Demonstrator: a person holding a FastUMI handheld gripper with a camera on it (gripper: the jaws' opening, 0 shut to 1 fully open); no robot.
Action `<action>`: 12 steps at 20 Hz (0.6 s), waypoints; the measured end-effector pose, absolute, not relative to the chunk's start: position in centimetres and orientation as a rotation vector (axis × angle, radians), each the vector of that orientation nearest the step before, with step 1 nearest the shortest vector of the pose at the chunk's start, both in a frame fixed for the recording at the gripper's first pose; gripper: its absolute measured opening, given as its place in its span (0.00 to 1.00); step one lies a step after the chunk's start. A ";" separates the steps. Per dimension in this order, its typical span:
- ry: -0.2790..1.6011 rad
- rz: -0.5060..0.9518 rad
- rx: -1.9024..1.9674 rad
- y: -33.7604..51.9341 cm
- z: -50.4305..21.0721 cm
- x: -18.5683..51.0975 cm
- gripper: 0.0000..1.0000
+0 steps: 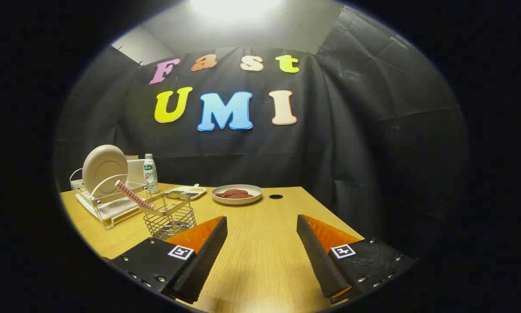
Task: Take the plate from the dish rack, then take the spoon from the basket and place it into the plate.
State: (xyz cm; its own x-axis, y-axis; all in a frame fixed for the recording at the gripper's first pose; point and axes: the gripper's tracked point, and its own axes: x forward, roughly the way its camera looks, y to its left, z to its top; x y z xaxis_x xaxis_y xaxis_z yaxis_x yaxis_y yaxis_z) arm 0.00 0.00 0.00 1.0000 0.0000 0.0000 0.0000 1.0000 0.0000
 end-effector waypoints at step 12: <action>-0.059 0.000 -0.056 -0.6 2.0 1.3 0.99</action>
